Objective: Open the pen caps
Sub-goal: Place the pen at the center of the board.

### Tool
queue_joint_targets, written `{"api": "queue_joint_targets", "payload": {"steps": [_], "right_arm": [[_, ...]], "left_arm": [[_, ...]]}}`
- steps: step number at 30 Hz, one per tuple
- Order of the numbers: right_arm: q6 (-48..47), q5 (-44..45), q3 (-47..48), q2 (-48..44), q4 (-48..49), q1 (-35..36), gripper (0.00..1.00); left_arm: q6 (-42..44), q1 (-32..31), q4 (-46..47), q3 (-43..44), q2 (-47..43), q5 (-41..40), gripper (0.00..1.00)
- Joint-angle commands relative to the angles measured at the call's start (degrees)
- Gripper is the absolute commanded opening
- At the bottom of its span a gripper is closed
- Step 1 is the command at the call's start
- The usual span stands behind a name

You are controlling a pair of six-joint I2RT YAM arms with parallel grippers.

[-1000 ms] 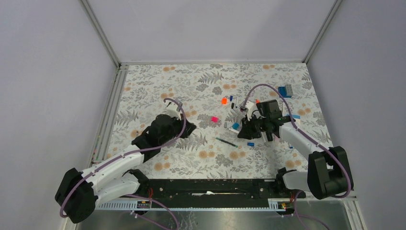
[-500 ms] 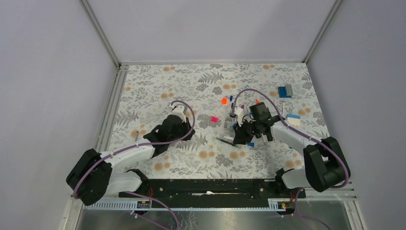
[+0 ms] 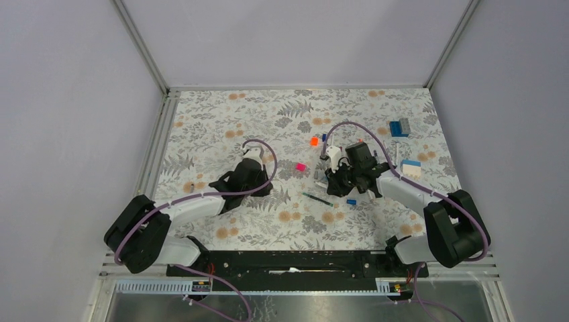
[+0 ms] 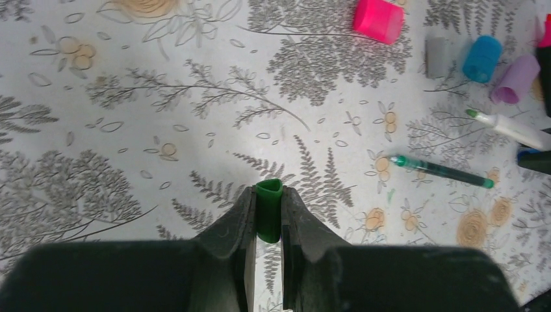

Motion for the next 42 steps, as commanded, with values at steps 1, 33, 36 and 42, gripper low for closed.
{"api": "queue_joint_targets", "payload": {"steps": [1,33,36,42], "right_arm": [[1.79,1.59,-0.07,1.32,1.77,0.34,0.15],[-0.06,-2.79,2.85,2.69,-2.73,0.34,0.38],[-3.09,-4.45,3.98,0.44,-4.8,0.26,0.43],[-8.68,-9.82,5.38,-3.57,-9.49,0.03,0.53]], "left_arm": [[0.7,-0.63,2.12,4.35,1.86,4.73,0.0],[-1.92,-7.65,-12.81,14.17,5.74,-2.92,0.39],[-0.43,-7.65,-13.46,14.1,2.05,-4.52,0.46],[0.11,-6.37,-17.44,11.22,-5.6,-11.52,0.7]]}}
